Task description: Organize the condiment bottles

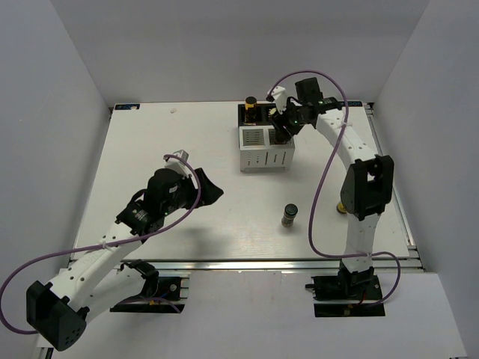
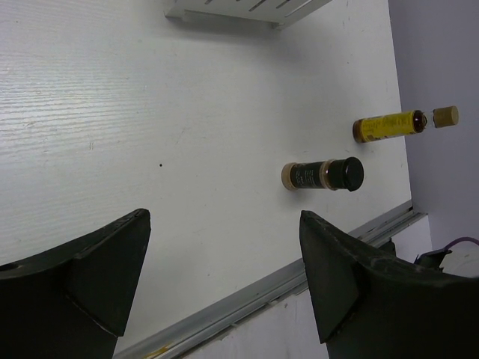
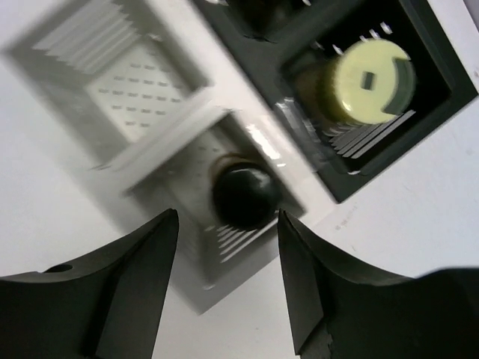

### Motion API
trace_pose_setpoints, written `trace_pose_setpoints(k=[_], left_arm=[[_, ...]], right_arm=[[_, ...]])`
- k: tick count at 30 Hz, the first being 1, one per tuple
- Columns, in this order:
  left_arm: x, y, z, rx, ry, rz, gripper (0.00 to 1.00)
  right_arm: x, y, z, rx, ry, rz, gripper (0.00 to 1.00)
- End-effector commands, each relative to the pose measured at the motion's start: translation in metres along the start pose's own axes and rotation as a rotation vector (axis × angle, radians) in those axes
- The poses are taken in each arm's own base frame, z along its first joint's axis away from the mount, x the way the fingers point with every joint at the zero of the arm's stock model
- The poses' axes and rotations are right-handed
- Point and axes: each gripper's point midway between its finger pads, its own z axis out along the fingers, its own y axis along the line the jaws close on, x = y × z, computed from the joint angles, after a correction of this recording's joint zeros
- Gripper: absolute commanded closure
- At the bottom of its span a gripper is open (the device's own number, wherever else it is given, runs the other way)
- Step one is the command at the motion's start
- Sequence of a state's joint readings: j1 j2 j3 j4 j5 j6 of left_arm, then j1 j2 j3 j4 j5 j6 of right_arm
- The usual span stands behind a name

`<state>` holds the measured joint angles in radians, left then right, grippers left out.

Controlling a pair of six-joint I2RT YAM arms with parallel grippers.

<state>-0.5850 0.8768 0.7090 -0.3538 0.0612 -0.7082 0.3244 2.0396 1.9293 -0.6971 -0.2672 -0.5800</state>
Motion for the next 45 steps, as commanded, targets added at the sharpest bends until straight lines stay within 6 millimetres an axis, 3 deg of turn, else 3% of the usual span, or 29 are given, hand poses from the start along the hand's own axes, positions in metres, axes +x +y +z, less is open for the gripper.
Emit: trace_pose_setpoints(k=[1, 3, 5, 7, 10, 14, 18, 23, 28, 35, 39, 45], left_arm=[[-0.005, -0.004, -0.008, 0.007, -0.022, -0.001, 0.1], [-0.006, -0.005, -0.009, 0.012, -0.032, -0.001, 0.09], [-0.007, -0.005, -0.01, 0.016, -0.039, -0.001, 0.09], [-0.007, -0.004, -0.01, 0.015, -0.04, -0.001, 0.09], [-0.005, -0.004, -0.01, 0.018, -0.037, 0.0, 0.09], [-0.004, -0.004, -0.008, 0.021, -0.036, 0.006, 0.09], [-0.001, -0.003, -0.006, 0.028, -0.03, 0.006, 0.09], [0.0, -0.003, -0.006, 0.027, -0.031, 0.006, 0.09], [0.001, 0.0, -0.007, 0.021, -0.034, 0.002, 0.09], [0.002, 0.002, -0.009, 0.014, -0.037, -0.006, 0.09], [0.001, 0.001, -0.008, 0.013, -0.038, -0.004, 0.09], [0.0, 0.001, -0.009, 0.012, -0.04, -0.004, 0.09]], right_arm=[[-0.068, 0.034, -0.081, -0.089, -0.274, -0.092, 0.39], [-0.067, 0.056, -0.097, -0.163, -0.315, -0.13, 0.43], [-0.052, 0.093, -0.112, -0.295, -0.357, -0.23, 0.51], [-0.017, 0.13, -0.12, -0.405, -0.332, -0.266, 0.55], [0.033, 0.166, -0.125, -0.501, -0.3, -0.385, 0.43], [0.087, 0.204, -0.132, -0.607, -0.216, -0.368, 0.28], [0.108, 0.206, -0.126, -0.544, -0.171, -0.315, 0.21], [0.117, 0.204, -0.119, -0.516, -0.135, -0.272, 0.11], [0.131, 0.215, -0.114, -0.575, -0.085, -0.238, 0.11], [0.14, 0.212, -0.091, -0.484, -0.059, -0.238, 0.11], [0.143, 0.215, -0.083, -0.47, -0.041, -0.254, 0.14], [0.135, 0.211, -0.077, -0.427, -0.08, -0.258, 0.31]])
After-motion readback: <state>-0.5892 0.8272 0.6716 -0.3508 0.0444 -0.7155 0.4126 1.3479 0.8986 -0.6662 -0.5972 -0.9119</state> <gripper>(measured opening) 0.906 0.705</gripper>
